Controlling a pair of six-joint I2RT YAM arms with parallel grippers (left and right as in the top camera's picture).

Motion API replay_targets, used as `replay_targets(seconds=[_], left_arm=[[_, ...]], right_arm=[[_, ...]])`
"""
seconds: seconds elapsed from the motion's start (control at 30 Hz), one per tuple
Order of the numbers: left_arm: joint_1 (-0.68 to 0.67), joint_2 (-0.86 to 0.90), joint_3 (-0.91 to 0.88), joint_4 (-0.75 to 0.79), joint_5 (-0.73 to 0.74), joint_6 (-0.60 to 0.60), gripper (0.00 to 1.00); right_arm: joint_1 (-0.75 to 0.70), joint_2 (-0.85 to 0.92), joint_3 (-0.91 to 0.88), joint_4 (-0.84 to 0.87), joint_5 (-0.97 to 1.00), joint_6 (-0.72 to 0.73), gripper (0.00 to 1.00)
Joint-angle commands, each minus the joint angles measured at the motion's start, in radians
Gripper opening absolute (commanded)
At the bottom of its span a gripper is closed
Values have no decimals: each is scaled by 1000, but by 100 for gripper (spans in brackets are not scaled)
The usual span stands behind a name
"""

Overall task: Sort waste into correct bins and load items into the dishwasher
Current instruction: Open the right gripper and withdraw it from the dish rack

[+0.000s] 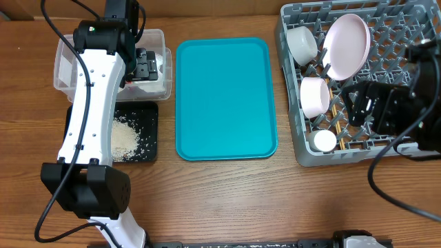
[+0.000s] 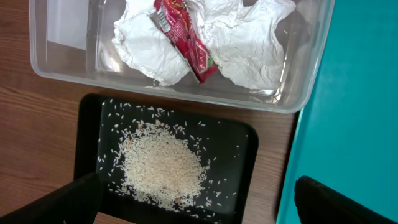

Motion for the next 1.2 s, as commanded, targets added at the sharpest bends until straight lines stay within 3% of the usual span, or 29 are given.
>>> replay_targets(seconds=[0.0,0.27,0.4,0.5,0.77,0.97,1.17], left_arm=[[2,-27,21,-2,-14,-6,100],[2,-27,21,-2,-14,-6,100],[2,-27,21,-2,-14,-6,100],[2,-27,21,-2,-14,-6,100],[2,-27,21,-2,-14,-6,100],[2,-27,21,-2,-14,-6,100],[2,-27,21,-2,-14,-6,100]], right_arm=[[3,-10,13,-10,14,18,100],[2,-51,11,-14,46,9,100],[2,-117,-76,123,94,9,100],[-13,-229,-264,325,96,9,100],[-58,-635,-1026,949,89,8,100],[-39,-900,-1527,1307,73,9,100],[31,-1106,-1907,1636,78,9,100]])
